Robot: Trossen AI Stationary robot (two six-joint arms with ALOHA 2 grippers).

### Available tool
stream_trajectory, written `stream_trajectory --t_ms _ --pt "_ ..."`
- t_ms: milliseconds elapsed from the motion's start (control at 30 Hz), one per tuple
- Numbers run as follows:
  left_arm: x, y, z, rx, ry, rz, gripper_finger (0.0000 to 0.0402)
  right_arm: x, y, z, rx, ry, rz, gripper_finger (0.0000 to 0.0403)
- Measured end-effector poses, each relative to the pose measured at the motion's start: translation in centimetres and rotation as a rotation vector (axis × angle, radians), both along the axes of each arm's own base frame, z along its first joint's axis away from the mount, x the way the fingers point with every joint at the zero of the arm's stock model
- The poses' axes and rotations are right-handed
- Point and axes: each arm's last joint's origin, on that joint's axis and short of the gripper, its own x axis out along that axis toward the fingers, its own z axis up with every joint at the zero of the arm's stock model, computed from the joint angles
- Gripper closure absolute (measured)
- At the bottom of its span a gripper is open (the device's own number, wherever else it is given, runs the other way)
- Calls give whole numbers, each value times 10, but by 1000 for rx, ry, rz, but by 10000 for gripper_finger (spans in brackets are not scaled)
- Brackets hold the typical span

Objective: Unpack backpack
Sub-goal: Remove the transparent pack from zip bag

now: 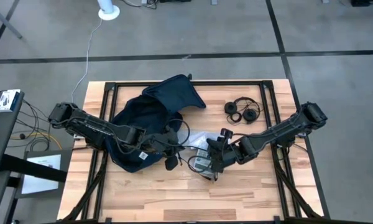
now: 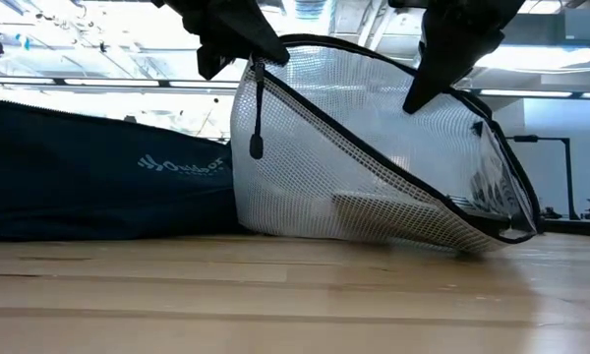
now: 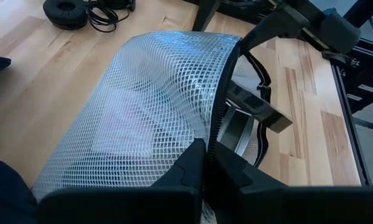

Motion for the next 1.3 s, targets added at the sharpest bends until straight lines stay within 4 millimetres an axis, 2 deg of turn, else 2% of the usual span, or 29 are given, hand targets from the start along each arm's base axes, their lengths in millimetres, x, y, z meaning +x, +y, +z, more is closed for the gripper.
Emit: stream_trajectory --t_ms 100,233,300,867,1000,1300 --pt "0 0 0 1 3 0 402 0 1 0 12 8 14 295" --pt "0 0 -1 11 9 -7 402 0 2 0 35 22 47 376" --pt "-1 0 -1 13 13 -8 402 -1 4 -1 45 27 63 394" --pt "-2 3 -4 0 44 18 399 0 12 1 77 -4 85 403" --pt "-2 3 -4 0 44 18 376 0 12 1 78 -4 85 403" --pt "-2 3 -4 -13 49 30 296 0 12 1 78 -5 85 403"
